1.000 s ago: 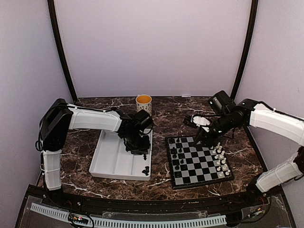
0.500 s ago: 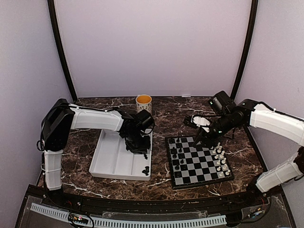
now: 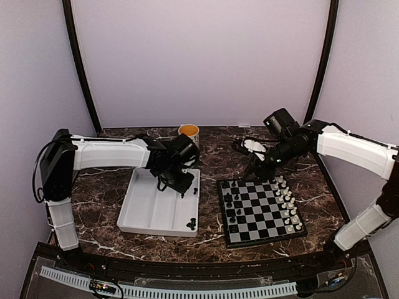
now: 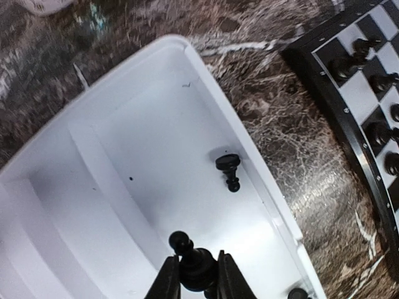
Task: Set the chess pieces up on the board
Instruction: Pick up the chess pile from the storage box, then pick up the pawn from the chess pile.
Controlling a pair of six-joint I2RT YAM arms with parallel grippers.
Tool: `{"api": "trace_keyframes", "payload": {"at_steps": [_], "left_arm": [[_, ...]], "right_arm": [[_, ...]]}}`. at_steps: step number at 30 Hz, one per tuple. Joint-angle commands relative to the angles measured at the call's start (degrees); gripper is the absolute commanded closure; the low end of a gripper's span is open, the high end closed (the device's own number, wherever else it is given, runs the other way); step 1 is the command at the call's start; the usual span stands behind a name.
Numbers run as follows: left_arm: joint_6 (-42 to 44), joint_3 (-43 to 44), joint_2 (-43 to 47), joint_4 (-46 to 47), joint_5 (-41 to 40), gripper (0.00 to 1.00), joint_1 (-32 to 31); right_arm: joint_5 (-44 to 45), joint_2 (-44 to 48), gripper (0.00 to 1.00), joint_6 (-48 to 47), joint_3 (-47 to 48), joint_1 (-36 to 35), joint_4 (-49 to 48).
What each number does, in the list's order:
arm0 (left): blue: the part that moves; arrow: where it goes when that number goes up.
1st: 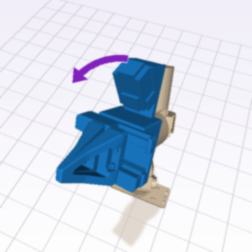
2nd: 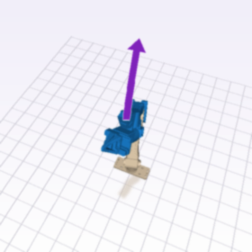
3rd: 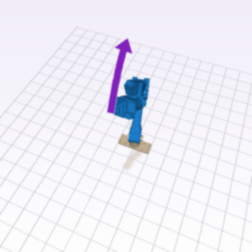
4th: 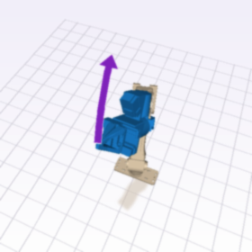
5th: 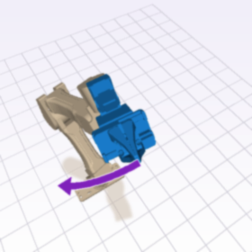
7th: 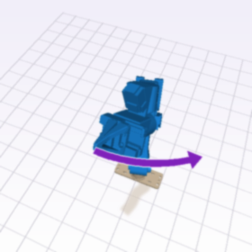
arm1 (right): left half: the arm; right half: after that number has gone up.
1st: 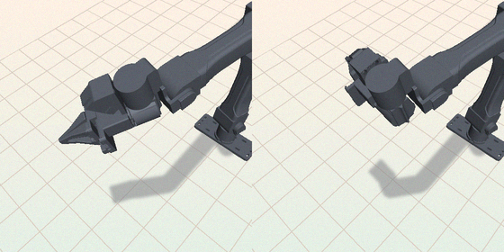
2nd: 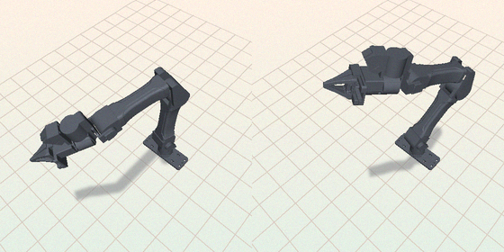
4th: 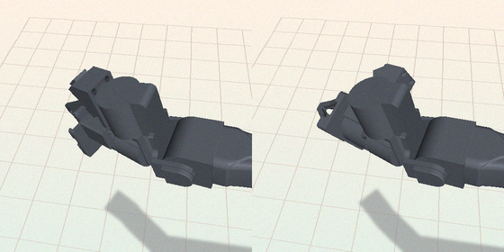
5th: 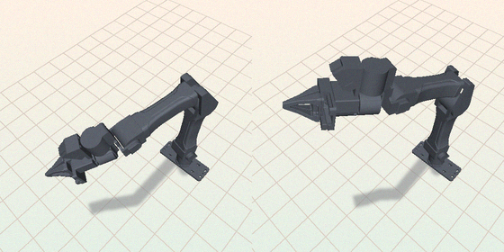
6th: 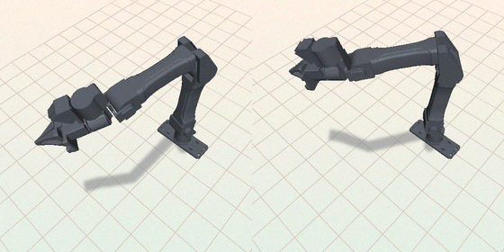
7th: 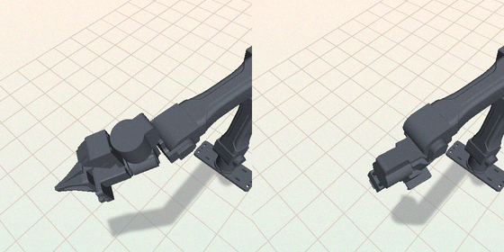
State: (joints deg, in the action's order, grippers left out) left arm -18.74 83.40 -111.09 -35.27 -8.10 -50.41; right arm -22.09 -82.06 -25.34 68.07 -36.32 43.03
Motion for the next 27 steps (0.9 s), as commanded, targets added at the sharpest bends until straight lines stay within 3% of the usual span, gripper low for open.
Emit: {"api": "trace_keyframes", "payload": {"at_steps": [1,6,11,16,27], "left_arm": [[17.9,-6.9,12.0,14.0,-1.6,1.0,-0.2],[28.5,-14.0,18.1,24.9,5.8,0.99,-0.1],[30.5,-17.8,21.6,30.6,14.8,0.98,-0.1],[30.7,-17.8,22.4,30.0,17.1,0.98,-0.2],[31.0,-16.3,21.5,28.1,18.6,0.96,-0.3]], "right_arm": [[-5.4,-5.3,0.63,5.6,6.5,0.9,-5.5],[-12.4,-12.8,0.6,12.2,12.8,2.1,-8.5],[-24.8,-23.1,0.55,17.5,23.1,2.2,-4.8],[-34.5,-28.5,0.5,22.3,27.0,1.6,-6.0],[-35.6,-31.8,0.51,23.4,30.1,-1.5,-5.0]]}}
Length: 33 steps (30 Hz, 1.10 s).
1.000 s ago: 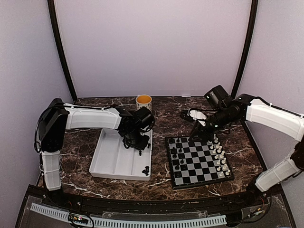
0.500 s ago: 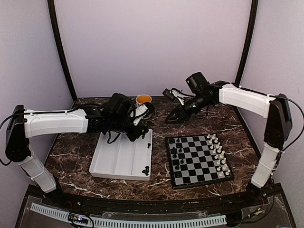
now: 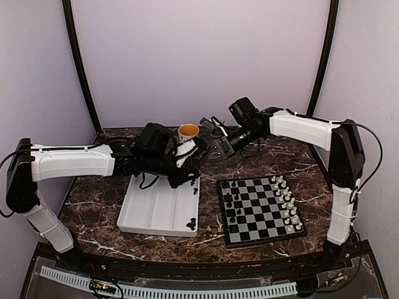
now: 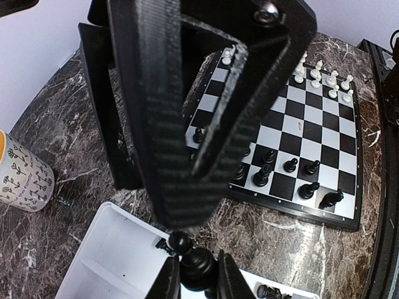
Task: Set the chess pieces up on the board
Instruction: Pick up the pawn from the chess pile.
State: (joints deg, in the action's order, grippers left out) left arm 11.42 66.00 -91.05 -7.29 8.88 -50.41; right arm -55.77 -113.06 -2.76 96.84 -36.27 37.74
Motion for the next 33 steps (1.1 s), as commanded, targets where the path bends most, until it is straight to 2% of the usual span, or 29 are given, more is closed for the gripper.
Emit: {"api": "trace_keyframes", "payload": {"at_steps": [1,6,10,18,21,28,33], "left_arm": [[0.9,1.2,1.4,0.2,1.7,0.96,-0.3],[0.7,1.2,1.4,0.5,1.7,0.96,-0.3],[0.6,1.1,1.5,0.6,1.6,0.96,-0.3],[0.7,1.2,1.2,0.5,1.4,0.96,-0.3],[0.9,1.4,1.0,0.3,1.4,0.95,-0.3],[1.3,0.3,1.5,-0.4,-2.1,0.95,-0.3],[1.2,-0.7,2.4,0.6,-6.2,0.95,-0.2]], "right_arm": [[-1.4,-0.8,0.52,0.7,1.3,-1.9,0.3],[0.6,-1.4,0.54,0.4,1.4,-2.9,1.0],[0.7,-1.8,0.6,0.7,1.3,-3.0,0.8],[0.0,-2.5,0.81,1.5,1.6,-3.0,0.0],[1.5,-2.3,0.86,1.0,1.7,-2.9,0.0],[7.8,1.8,0.89,-4.3,1.1,0.0,2.8],[18.5,11.1,0.89,-11.9,-10.0,0.9,2.1]]}}
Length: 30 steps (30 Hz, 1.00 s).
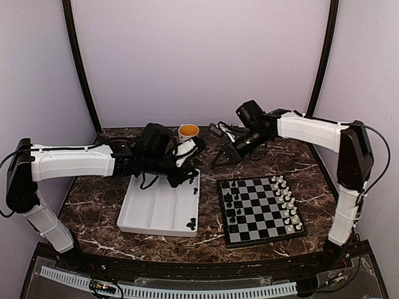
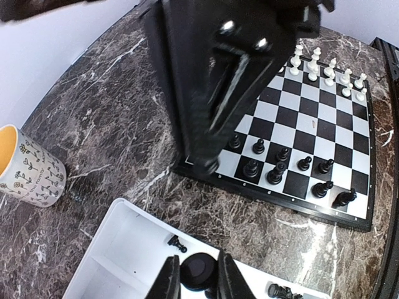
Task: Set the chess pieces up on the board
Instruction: Pick up the pawn from the chess pile, then place the pawn at b7.
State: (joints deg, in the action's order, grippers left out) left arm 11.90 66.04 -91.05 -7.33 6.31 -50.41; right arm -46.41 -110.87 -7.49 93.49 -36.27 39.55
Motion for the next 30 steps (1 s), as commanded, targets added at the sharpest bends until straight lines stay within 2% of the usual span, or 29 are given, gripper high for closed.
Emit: {"api": "trace_keyframes", "payload": {"at_steps": [1,9,14,19,30], "left_arm": [[0.4,-0.7,2.2,0.8,-4.9,0.96,-0.2],[-2.2,0.8,0.2,0.9,-4.9,0.96,2.6],[-3.0,1.2,0.0,1.1,-4.3,0.96,3.8],[-3.1,1.0,0.0,1.1,-4.9,0.96,4.6],[-3.0,0.8,0.1,0.7,-5.6,0.96,4.8]], "right_arm": [[10.5,11.0,0.89,-8.6,-9.4,0.9,-0.1],[20.2,25.8,0.88,-19.3,-29.4,-0.5,-2.8],[24.7,32.3,0.87,-21.5,-40.4,-5.0,-7.1],[26.3,33.6,0.87,-23.3,-45.7,-9.2,-9.7],[29.5,30.0,0.85,-25.5,-48.1,-13.7,-13.1]]}}
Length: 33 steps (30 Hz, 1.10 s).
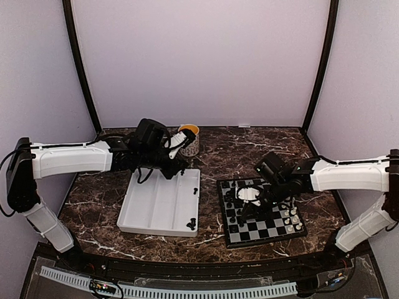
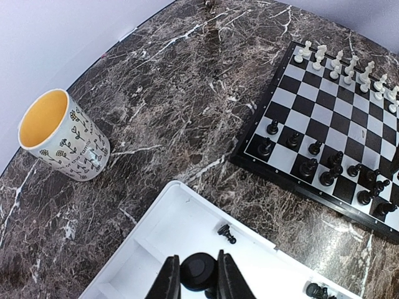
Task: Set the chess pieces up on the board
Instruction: Place the pawn at b7.
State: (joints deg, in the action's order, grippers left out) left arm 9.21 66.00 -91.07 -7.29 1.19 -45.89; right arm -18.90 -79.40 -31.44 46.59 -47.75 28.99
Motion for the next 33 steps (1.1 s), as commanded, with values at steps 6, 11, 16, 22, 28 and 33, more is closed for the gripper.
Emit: {"api": "trace_keyframes", "payload": {"at_steps": [6,11,16,22,28,33], "left_arm": [[-0.1,1.0,0.2,0.4,-2.5,0.96,0.3],[0.1,1.1,-0.1,0.2,-2.5,0.96,0.3],[0.1,1.4,-0.5,-0.1,-2.3,0.96,0.4],[-0.1,1.6,-0.8,-0.2,-1.7,0.96,0.3],[-0.2,1.6,-0.9,-0.5,-1.4,0.96,0.4],[-0.2,1.8,-1.0,-0.7,-1.3,0.96,0.3]], "right_arm": [[2.2,-2.0,0.85,-1.4,-1.1,-2.9,-2.2],[3.2,-1.2,0.82,-1.1,-0.7,-2.9,-1.8],[3.2,-1.8,0.76,-1.5,-0.7,-2.9,-1.6],[2.7,-2.8,0.74,-2.0,-0.6,-3.0,-1.3],[2.7,-4.4,0.74,-2.4,-0.5,-3.6,-1.0],[3.5,-5.4,0.75,-2.4,-0.5,-3.9,-0.8]]}}
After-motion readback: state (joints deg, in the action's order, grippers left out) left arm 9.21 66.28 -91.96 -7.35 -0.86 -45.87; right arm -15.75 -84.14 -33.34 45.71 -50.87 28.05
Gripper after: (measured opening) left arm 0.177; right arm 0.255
